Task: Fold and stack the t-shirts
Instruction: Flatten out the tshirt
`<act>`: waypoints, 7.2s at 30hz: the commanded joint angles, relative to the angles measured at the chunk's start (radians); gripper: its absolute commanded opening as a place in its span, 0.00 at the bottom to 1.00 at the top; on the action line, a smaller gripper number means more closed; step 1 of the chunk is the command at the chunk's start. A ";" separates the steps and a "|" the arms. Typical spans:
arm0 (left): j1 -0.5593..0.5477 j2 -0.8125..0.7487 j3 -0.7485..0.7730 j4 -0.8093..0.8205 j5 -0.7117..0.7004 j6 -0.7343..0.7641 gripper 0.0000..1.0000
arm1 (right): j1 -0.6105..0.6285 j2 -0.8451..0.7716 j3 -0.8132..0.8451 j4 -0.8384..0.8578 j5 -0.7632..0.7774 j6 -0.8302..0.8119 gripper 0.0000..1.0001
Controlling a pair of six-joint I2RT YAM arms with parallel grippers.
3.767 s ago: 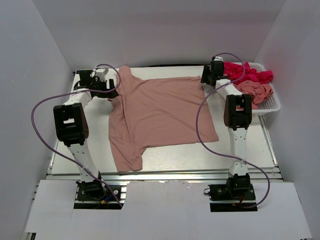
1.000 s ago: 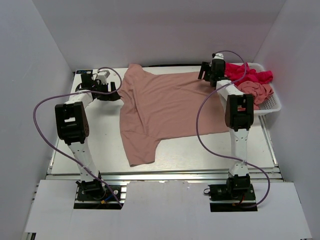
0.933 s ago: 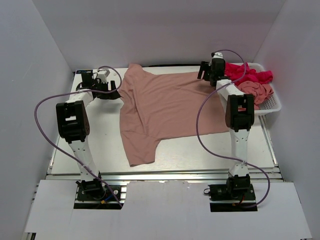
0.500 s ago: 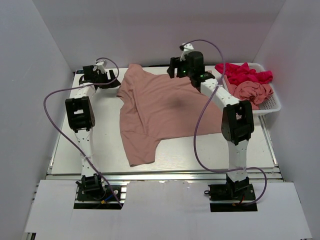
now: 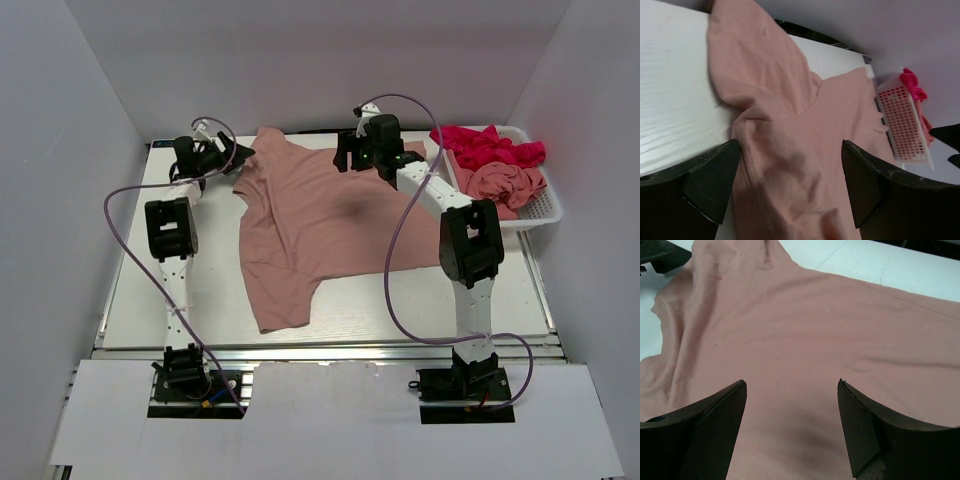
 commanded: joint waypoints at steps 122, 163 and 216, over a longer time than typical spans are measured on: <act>-0.024 -1.174 -0.926 -1.457 -0.292 1.221 0.97 | 0.173 -0.767 -0.879 0.104 0.120 0.223 0.67; 0.016 -1.266 -1.046 -0.752 -0.515 0.822 0.98 | 0.769 -0.372 -0.865 0.134 0.264 0.287 0.60; 0.019 -1.108 -0.897 -0.687 -0.576 0.813 0.98 | 0.751 -0.423 -0.774 0.281 0.361 0.142 0.64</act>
